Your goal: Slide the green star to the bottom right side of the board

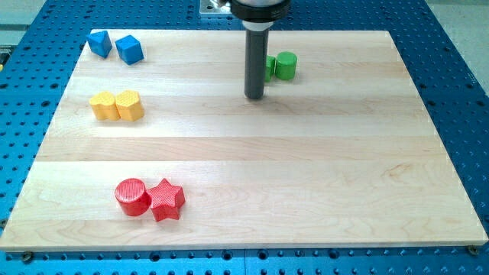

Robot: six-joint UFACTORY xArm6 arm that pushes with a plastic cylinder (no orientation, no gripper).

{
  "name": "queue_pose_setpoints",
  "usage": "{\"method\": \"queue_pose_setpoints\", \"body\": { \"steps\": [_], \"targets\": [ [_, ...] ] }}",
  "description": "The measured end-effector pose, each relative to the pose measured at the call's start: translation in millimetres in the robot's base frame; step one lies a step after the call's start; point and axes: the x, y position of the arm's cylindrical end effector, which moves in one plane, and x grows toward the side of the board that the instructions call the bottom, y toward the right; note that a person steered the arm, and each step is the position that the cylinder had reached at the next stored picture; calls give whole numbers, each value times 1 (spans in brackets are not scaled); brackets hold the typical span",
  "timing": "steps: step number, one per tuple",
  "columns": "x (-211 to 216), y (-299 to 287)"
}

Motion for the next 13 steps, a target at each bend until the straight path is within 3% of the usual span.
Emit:
{"method": "queue_pose_setpoints", "body": {
  "steps": [2,3,4,6,9,10,12,13],
  "targets": [
    [50,-35],
    [2,-83],
    [-57,-91],
    [-63,-64],
    [-70,45],
    [-56,61],
    [88,64],
    [89,35]
  ]
}}
